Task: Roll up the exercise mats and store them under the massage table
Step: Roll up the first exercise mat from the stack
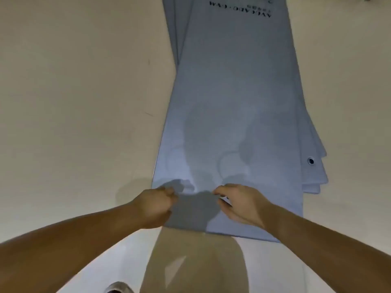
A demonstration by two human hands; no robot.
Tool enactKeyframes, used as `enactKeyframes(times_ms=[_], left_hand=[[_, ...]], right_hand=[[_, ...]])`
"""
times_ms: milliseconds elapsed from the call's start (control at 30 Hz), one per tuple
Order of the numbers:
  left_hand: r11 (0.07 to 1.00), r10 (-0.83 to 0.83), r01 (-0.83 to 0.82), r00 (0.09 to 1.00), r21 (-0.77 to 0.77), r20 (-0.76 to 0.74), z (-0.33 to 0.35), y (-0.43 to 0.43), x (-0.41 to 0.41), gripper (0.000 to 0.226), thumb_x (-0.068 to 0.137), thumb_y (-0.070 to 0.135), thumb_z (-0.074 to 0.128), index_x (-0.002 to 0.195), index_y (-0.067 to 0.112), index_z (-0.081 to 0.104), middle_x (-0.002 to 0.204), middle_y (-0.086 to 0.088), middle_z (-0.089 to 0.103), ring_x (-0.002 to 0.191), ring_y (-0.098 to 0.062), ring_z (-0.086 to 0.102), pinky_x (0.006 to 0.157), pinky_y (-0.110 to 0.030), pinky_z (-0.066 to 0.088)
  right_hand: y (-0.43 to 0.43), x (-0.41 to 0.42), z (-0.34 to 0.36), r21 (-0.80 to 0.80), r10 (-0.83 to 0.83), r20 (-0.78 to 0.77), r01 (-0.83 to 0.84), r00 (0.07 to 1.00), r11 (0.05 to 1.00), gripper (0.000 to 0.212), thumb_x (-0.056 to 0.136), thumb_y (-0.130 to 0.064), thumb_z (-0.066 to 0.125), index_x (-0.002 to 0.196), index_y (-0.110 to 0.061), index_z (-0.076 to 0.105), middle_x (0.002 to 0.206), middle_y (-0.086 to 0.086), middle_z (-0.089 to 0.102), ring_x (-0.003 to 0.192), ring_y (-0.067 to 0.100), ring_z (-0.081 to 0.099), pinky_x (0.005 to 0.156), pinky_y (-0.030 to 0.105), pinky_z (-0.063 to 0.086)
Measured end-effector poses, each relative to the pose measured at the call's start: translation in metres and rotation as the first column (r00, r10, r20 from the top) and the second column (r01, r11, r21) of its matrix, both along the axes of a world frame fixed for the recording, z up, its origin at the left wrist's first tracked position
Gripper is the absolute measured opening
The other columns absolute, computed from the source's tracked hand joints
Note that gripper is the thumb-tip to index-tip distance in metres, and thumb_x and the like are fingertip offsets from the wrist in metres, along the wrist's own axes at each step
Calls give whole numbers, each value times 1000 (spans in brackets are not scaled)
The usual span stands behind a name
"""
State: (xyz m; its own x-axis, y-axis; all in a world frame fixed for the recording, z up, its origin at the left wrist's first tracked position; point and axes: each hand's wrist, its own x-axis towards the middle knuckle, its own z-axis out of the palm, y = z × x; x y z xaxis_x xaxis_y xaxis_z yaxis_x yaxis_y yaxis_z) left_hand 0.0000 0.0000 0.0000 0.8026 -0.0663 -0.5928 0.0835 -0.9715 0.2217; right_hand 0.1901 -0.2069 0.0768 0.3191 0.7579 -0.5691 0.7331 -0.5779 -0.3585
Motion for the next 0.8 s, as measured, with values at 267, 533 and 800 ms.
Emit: enactKeyframes(times_ms=[267, 533, 800], left_hand=[[984, -177, 168, 971, 64, 164, -124, -35, 21, 92, 72, 66, 65, 150, 22, 41, 155, -10, 35, 137, -35, 38, 96, -48, 54], [916, -303, 298, 953, 268, -23, -129, -58, 15, 90, 71, 43, 75, 144, 1, 43, 157, -39, 29, 140, -59, 36, 85, -52, 57], [851, -500, 442, 848, 282, 179, -82, -44, -3, 26, 75, 6, 67, 100, 6, 59, 81, -19, 61, 56, -31, 54, 40, -35, 47]], right_hand=[[-15, 12, -127, -18, 219, 183, -220, 958, 975, 53, 95, -43, 26, 101, -18, 72, 93, 3, 70, 83, 32, 68, 67, 42, 58], [-52, -14, -154, -117, 110, -8, -111, 994, 987, 48, 98, -53, 57, 136, -24, 59, 135, 0, 57, 125, 22, 56, 99, 38, 50], [-34, -23, -123, -98, 313, 29, -309, 949, 946, 68, 81, -68, 70, 129, -23, 55, 122, 1, 53, 116, 23, 50, 89, 40, 52]])
